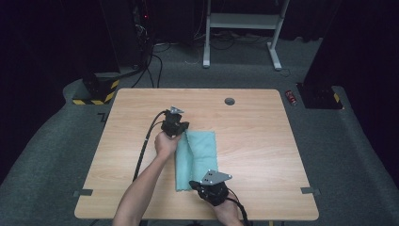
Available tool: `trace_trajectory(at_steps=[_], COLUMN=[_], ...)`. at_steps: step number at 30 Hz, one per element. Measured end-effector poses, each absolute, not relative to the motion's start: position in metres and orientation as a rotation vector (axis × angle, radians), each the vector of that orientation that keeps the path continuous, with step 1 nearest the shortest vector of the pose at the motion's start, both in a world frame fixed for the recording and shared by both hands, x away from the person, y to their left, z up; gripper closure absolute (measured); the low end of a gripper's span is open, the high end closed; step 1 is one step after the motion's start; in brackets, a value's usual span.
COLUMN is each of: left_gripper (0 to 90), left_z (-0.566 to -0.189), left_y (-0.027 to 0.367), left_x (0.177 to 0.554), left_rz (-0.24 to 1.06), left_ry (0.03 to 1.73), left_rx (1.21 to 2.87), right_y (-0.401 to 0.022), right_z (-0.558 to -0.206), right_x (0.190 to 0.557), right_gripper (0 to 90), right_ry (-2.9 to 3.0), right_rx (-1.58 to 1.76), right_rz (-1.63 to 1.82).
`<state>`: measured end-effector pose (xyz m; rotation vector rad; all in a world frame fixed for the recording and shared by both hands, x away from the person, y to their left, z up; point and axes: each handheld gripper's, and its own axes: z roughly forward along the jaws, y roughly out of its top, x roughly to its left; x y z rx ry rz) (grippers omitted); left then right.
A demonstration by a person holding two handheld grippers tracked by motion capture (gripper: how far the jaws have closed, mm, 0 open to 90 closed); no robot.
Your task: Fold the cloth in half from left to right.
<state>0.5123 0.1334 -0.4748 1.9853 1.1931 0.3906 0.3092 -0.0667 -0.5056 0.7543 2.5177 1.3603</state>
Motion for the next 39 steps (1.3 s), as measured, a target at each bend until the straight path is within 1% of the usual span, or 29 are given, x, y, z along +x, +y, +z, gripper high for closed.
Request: trace_trajectory(at_steps=[8,25,31,39], left_gripper=[90.0,90.0,90.0,90.0], left_z=[-0.468,-0.472,-0.470,-0.480], left_y=[0.119,0.096,0.085,0.068], left_x=[0.515,0.521,0.523,0.524], left_rz=[0.404,0.381,0.395,0.374], left_ry=[1.147,1.128,1.091,1.077], left_rx=[2.011,2.012,2.044,2.068], right_y=[-0.078,-0.104,-0.111,-0.120], right_z=[-0.504,-0.508,-0.512,-0.517], right_x=[0.309,0.307,0.305,0.303], right_gripper=[90.0,90.0,90.0,90.0], right_ry=[2.506,2.467,2.455,2.462], right_rx=[0.774,0.836,0.867,0.893], right_rz=[1.345,1.319,1.314,1.291])
